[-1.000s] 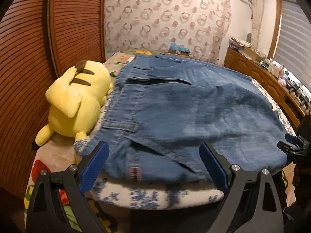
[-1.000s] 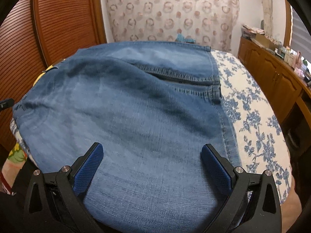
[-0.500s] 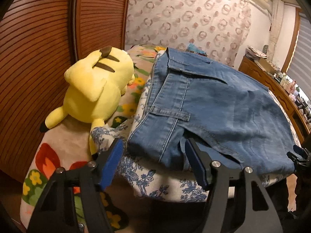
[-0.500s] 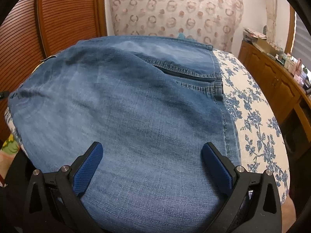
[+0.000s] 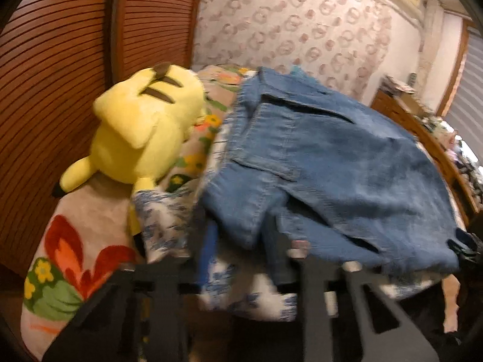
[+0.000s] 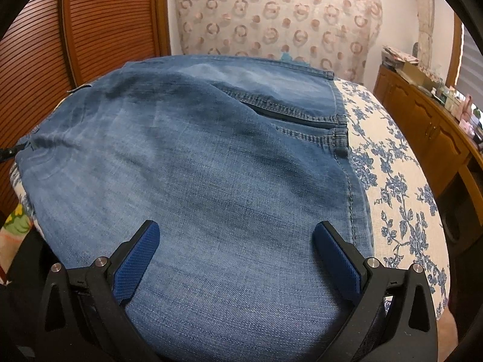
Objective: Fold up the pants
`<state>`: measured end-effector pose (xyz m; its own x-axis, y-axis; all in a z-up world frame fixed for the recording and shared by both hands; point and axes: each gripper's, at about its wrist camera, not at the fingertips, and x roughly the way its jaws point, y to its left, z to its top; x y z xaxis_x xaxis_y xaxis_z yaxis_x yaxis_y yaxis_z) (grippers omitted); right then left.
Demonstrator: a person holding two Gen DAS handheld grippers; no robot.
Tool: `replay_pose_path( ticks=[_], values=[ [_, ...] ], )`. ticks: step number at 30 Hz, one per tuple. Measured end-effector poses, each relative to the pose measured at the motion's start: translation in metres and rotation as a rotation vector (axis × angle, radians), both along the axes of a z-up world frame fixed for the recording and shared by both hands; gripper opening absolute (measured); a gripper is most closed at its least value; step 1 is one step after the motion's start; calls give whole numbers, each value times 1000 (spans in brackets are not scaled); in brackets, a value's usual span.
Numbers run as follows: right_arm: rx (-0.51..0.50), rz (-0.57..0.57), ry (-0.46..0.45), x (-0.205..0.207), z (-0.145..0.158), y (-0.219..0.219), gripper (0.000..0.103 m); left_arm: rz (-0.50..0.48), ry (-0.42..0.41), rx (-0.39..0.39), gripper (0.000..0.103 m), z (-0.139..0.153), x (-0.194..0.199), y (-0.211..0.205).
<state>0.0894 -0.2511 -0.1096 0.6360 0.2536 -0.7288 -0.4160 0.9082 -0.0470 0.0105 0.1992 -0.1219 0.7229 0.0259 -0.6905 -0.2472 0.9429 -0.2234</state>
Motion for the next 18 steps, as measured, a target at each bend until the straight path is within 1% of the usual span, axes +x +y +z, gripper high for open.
replay_pose_path(
  ticks=[2, 4, 11, 18],
  values=[
    [1, 3, 2, 0, 0, -1, 103, -1, -13, 32, 15, 6, 1, -6],
    [-2, 1, 4, -2, 0, -1, 103, 0, -26, 47, 14, 11, 1, -8],
    [19, -13, 9, -16, 10, -19, 102, 0, -49, 48, 14, 22, -2, -9],
    [26, -50, 22, -28, 19, -47, 98, 2, -49, 55, 14, 23, -1, -10]
  ],
)
